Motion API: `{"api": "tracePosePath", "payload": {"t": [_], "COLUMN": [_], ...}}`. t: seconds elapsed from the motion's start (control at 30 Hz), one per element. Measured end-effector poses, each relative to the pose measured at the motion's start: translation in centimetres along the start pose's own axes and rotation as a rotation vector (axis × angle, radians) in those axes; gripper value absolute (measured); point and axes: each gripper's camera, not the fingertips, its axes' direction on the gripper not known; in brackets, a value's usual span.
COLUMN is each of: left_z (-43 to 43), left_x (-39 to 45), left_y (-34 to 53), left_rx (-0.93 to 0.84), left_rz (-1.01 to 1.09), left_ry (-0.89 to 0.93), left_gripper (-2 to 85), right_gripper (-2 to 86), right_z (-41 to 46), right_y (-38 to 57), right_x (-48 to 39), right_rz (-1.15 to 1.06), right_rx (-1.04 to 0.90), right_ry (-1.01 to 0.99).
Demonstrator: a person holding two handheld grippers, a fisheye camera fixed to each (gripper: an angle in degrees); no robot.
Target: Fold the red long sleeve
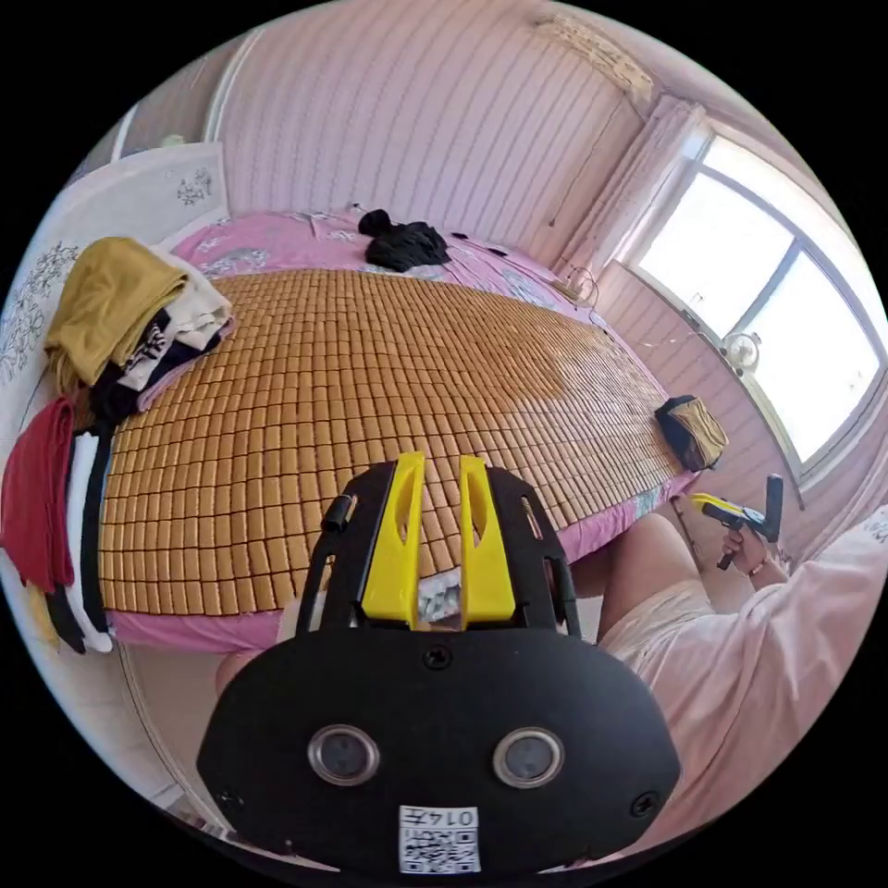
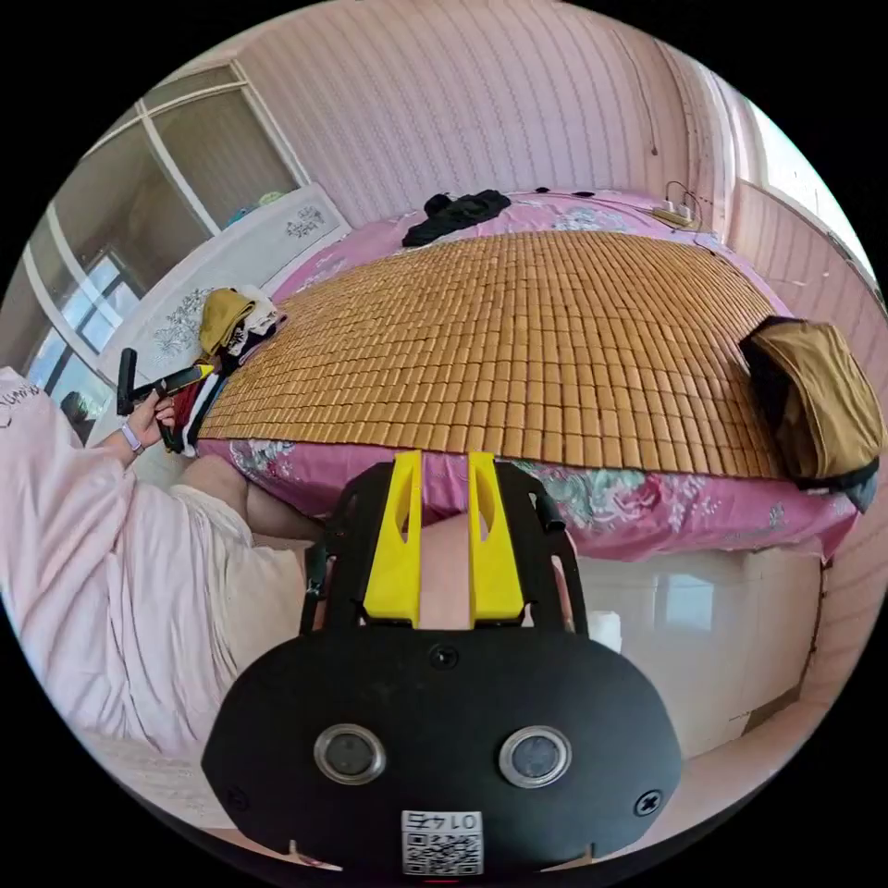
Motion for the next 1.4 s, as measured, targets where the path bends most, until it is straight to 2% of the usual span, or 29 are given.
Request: {"api": "tracePosePath", "payload": {"t": [0.2, 0.37, 0.6, 0.83, 0.93, 0.97, 1.03, 1.13, 1.2, 1.27, 1.4], "left_z": [-5.5, -7.3, -9.3, -8.2, -7.3, -6.9, -6.6, -6.3, -6.0, -6.4, -7.9], "left_x": [-5.8, -8.8, -17.1, -24.9, -27.8, -28.9, -30.4, -32.4, -34.2, -35.0, -35.2], "left_y": [7.1, 12.7, 17.1, 17.0, 16.2, 15.9, 15.7, 15.8, 16.5, 16.8, 16.5], "left_rx": [0.195, 0.204, 0.304, 0.334, 0.348, 0.342, 0.335, 0.313, 0.308, 0.313, 0.282], "left_rz": [-0.181, -0.248, -0.450, -0.656, -0.697, -0.705, -0.736, -0.748, -0.768, -0.781, -0.723], "left_ry": [-0.118, -0.236, -0.407, -0.546, -0.573, -0.563, -0.546, -0.558, -0.491, -0.455, -0.484], "left_gripper": [7.0, 7.1, 9.0, 10.6, 11.4, 11.5, 11.2, 8.6, 6.5, 5.2, 3.4], "right_gripper": [7.9, 9.0, 11.3, 14.4, 14.4, 14.3, 14.0, 13.3, 11.9, 6.4, 1.6], "right_z": [10.4, 19.8, 29.9, 38.7, 42.5, 44.4, 47.3, 52.0, 53.8, 54.5, 53.8], "right_y": [-10.5, -16.5, -18.2, -17.6, -15.9, -15.5, -15.1, -14.5, -14.3, -15.1, -19.7], "right_x": [-15.0, -32.2, -51.6, -68.9, -75.1, -77.1, -79.3, -81.1, -81.2, -81.2, -80.2], "right_rz": [-0.400, -0.693, -1.057, -1.363, -1.533, -1.550, -1.535, -1.522, -1.502, -1.493, -1.437], "right_rx": [-0.060, -0.180, -0.318, -0.302, -0.288, -0.293, -0.297, -0.363, -0.326, -0.282, -0.352], "right_ry": [-0.242, -0.448, -0.420, -0.386, -0.260, -0.143, -0.059, -0.025, 0.015, 0.062, -0.071]}}
